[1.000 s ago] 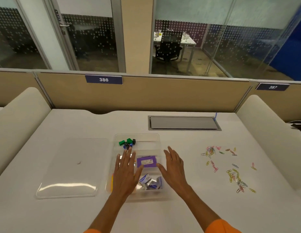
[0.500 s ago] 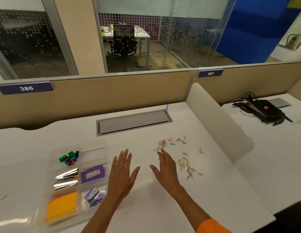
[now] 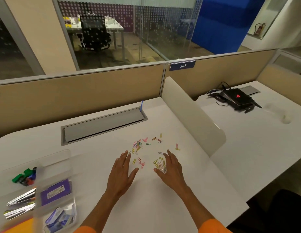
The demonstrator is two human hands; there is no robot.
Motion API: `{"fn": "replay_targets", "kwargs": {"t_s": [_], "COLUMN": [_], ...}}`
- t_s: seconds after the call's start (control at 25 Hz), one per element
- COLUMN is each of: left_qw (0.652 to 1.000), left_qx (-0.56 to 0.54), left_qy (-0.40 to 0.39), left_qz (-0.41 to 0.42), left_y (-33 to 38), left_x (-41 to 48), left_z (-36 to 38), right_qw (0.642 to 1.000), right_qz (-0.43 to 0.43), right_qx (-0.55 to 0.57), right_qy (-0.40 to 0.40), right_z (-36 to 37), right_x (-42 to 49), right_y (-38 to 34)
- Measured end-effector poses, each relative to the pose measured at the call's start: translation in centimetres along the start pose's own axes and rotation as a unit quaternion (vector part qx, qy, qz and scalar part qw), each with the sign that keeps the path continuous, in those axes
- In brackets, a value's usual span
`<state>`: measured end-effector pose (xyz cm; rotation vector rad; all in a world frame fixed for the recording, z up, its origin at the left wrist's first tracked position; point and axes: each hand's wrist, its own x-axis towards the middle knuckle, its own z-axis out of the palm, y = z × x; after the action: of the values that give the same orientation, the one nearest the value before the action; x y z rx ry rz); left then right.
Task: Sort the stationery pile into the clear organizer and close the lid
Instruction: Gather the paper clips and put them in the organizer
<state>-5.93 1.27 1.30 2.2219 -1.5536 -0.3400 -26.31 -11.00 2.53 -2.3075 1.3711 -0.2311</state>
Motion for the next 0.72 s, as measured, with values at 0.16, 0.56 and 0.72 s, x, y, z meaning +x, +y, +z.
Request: {"fn": "replay_targets", "kwargs": {"t_s": [0.16,0.56,0.72], "left_qw": [1.000,0.997,0.991], "left_qx": [0.000,-0.014,-0.085], "left_qy": [-0.030,-0.079,-0.089], "left_qz": [0.005,-0.015,-0.046], "left_y": [-0.3,-1.8,-1.9], "left_x": [2.2,8.1,9.1], "left_z": [0.8,2.1,3.2], "right_qw": [1.000,0.997,0.999], "right_qz": [0.025,0.063,0.027], "right_qx": [0.006,0.046,-0.005], "right_qy": [-0.012,0.011,0.021], "right_z": [-0.4,1.1,2.2], "right_x": [1.7,6.5,8.8], "right_y": [3.4,7.2,6.8]}}
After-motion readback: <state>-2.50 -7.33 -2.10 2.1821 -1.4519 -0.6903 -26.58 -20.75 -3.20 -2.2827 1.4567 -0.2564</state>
